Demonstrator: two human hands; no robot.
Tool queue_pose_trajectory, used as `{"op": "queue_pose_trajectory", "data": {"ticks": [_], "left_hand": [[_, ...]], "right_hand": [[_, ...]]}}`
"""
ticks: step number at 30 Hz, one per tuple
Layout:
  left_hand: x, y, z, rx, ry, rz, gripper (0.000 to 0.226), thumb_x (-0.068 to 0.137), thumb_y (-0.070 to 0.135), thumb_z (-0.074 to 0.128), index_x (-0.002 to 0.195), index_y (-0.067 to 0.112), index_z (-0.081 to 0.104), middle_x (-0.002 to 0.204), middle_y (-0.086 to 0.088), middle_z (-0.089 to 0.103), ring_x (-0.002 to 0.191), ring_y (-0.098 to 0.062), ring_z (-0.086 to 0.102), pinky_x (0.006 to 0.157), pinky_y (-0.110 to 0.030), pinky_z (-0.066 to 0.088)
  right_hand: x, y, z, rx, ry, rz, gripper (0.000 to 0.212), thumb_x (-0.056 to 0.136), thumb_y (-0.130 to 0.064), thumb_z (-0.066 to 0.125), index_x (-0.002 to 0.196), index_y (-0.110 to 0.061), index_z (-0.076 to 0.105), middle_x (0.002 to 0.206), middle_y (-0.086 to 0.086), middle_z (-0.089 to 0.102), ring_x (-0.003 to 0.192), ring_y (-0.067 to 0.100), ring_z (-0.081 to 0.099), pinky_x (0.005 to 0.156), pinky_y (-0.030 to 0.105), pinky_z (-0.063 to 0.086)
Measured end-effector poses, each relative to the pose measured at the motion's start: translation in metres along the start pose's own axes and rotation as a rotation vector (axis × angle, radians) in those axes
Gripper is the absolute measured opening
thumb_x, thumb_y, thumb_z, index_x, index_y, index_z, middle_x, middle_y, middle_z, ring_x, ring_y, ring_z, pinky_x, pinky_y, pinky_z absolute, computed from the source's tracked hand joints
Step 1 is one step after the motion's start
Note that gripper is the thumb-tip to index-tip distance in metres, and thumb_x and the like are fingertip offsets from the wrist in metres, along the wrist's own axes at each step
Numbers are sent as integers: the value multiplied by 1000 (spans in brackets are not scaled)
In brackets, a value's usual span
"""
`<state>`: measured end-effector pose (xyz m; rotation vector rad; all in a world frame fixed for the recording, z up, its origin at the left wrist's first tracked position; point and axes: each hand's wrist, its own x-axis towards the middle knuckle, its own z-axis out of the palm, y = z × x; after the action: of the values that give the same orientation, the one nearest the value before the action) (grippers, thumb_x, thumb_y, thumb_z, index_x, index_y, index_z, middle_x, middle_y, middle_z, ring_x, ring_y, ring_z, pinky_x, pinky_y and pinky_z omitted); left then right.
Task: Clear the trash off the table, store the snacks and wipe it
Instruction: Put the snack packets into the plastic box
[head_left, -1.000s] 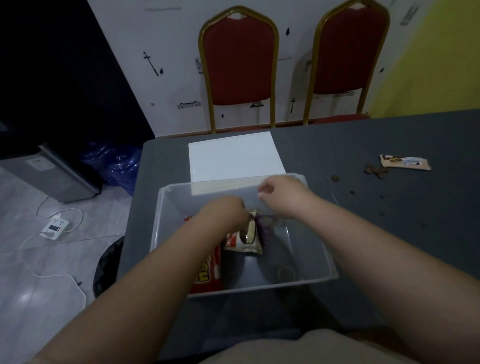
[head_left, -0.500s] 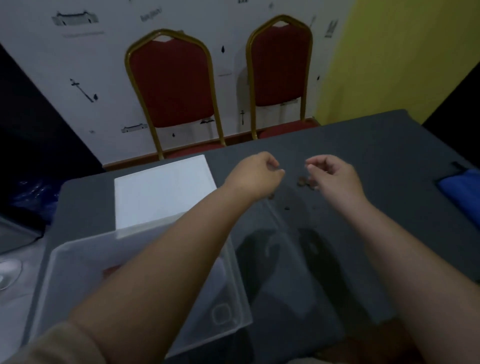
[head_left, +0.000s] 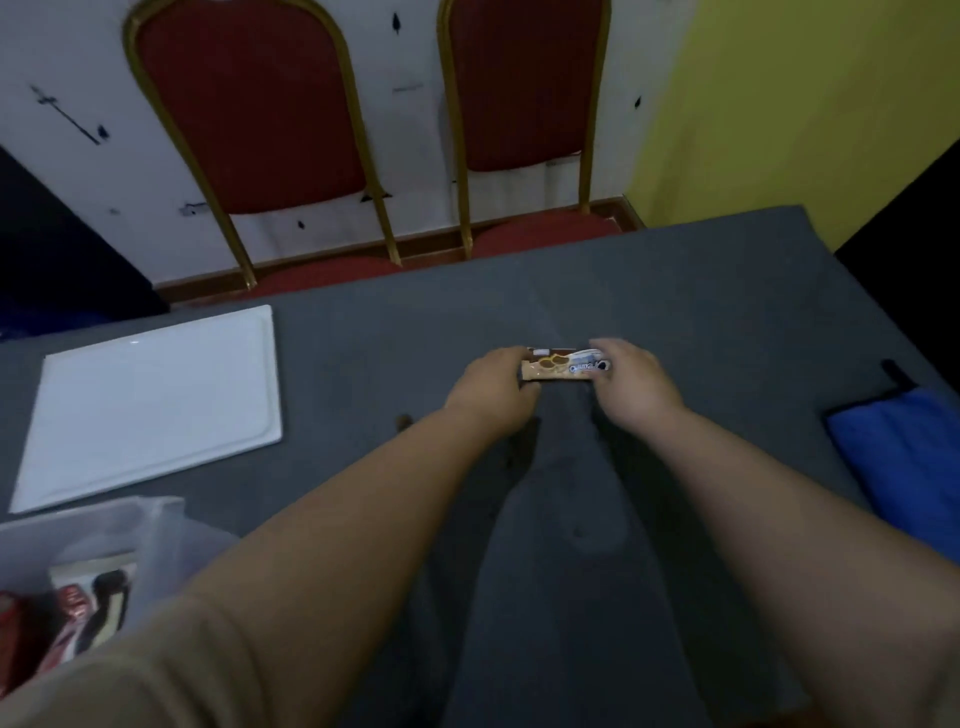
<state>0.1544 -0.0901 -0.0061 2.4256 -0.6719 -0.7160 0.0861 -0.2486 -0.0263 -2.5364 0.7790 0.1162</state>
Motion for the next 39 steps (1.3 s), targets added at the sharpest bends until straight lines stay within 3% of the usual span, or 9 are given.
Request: {"op": "queue_pose_trajectory", "data": {"ticks": [5,9,12,19,26,29,32,35,39], "left_hand": [[12,-2,20,130,5,-7,55,92,31,50,143,18,33,145,-3,40,129,-25,40,106,-42,35],[12,-4,19,137,21,-26,54,92,30,48,143,19,32,145,-2,40,129,-25,40,106,-42,35],[10,-5,12,104,25,-62,56,94,26,45,146,21,25,150,-3,33,135,-25,33,110,-41,30],[-19,-6,-14,-5,68,-65,56,97,18,40,149,22,19,155,-4,26,140,-24,26,114,-39,26],[-88,-30,-86,-281,308,-7,52,95,16,42,144,28,28,144,-5,43,123,-33,49,101,-47,44],[-132,-57,-123,-351,390,1,49,98,18,41,145,28,29,150,1,36,135,-20,37,106,-38,36],[-189,-99,-157,-371,452,25,45,99,20,41,143,28,34,147,5,39,127,-7,39,94,-24,40],[-248,-159,-181,-212,550,-29,44,97,25,45,141,26,37,146,6,41,132,-9,36,102,-26,31],[-303,-231,-197,-97,653,-158,46,93,28,52,138,24,42,144,4,43,133,-14,37,108,-34,30]], "right_hand": [[20,-2,18,-231,-159,-145,53,100,-32,37,150,-20,22,157,-2,24,144,20,20,114,38,19],[21,-1,20,-290,-8,-151,46,96,-34,44,141,-24,39,141,0,46,127,24,41,104,40,28],[23,-3,13,-238,-58,-97,44,90,-35,53,133,-25,48,130,5,53,119,27,47,95,38,35],[8,-36,-5,297,-183,113,3,87,-21,58,86,-18,59,89,6,63,80,25,59,68,33,49],[-67,-151,-18,913,-259,93,18,94,-16,49,79,-16,59,75,7,64,64,21,60,58,30,45],[-114,-206,-15,1010,-292,35,18,95,-19,48,83,-16,62,74,7,67,66,23,62,64,36,48],[-165,-258,-4,1056,-394,-33,14,95,-14,49,91,-14,62,76,7,69,66,20,65,61,33,52],[-212,-307,25,1045,-491,-101,14,94,-10,51,87,-14,61,81,7,70,70,19,66,63,34,53],[-245,-347,69,852,-579,-179,13,93,-10,52,91,-17,63,93,8,70,86,24,68,81,43,56]]}}
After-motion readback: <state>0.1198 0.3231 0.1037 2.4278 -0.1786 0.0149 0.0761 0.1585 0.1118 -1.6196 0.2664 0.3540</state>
